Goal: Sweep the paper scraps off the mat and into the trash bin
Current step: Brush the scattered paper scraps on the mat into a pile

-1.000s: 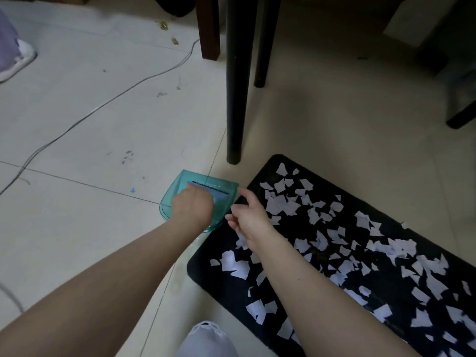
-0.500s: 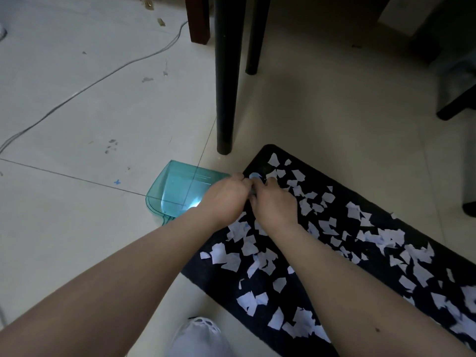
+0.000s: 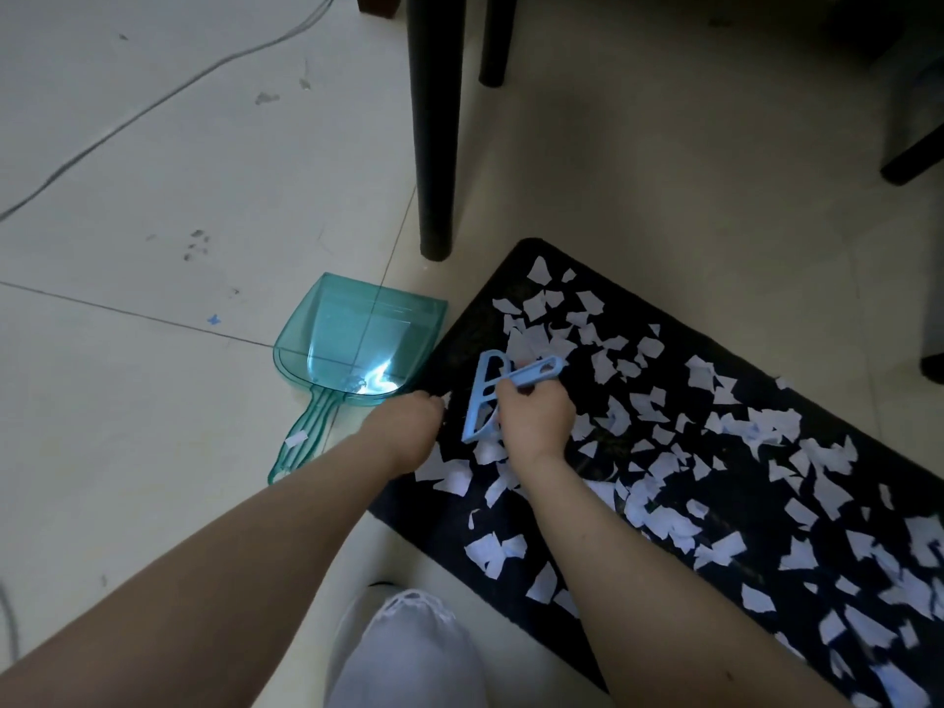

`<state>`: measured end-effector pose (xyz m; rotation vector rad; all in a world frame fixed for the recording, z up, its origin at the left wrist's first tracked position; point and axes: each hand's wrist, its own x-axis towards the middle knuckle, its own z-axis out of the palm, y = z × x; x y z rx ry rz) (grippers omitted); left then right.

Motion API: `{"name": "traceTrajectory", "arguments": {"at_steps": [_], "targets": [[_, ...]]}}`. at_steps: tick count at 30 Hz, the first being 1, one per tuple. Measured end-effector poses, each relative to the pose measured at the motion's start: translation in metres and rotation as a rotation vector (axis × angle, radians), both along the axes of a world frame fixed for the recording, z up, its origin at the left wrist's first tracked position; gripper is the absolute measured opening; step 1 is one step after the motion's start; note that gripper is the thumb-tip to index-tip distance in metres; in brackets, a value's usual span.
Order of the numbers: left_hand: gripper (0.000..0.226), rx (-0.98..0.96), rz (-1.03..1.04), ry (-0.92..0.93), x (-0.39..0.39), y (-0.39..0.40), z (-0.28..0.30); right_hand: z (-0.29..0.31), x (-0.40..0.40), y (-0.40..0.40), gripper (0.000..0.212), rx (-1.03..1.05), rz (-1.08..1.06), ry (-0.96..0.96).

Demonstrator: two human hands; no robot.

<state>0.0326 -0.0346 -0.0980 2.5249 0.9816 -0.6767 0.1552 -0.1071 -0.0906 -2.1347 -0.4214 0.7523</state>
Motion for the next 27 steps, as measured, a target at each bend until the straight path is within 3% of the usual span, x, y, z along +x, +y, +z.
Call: {"name": "traceTrajectory", "arguments": {"at_steps": [7,13,16,18,21,23,27], "targets": [[0.045,-0.21,0.276,0.066,-0.03,0.006,-0.028,-0.014,-0.042,-0.006,0.027,0.006,0.097,0.198],[0.037,-0.319,0.52,0.015,-0.035,0.006,-0.035,-0.029,-0.068,-0.018,0.021,-0.009,0.239,0.44],[0.038,-0.344,0.606,-0.017,-0.037,0.005,-0.037,-0.036,-0.07,-0.021,0.021,-0.043,0.289,0.361],[0.023,-0.395,0.595,-0.025,-0.038,0.005,-0.037,-0.034,-0.066,-0.023,0.014,-0.11,0.309,0.135],[0.024,-0.414,0.597,-0.055,-0.04,0.006,-0.035,-0.025,-0.054,-0.025,0.003,-0.101,0.118,-0.176],[0.024,-0.408,0.592,-0.061,-0.041,0.006,-0.035,-0.02,-0.05,-0.025,0.007,-0.013,0.038,-0.17],[0.033,-0.398,0.556,-0.044,-0.039,0.005,-0.032,-0.026,-0.059,-0.02,0.013,0.018,0.237,-0.015]]}}
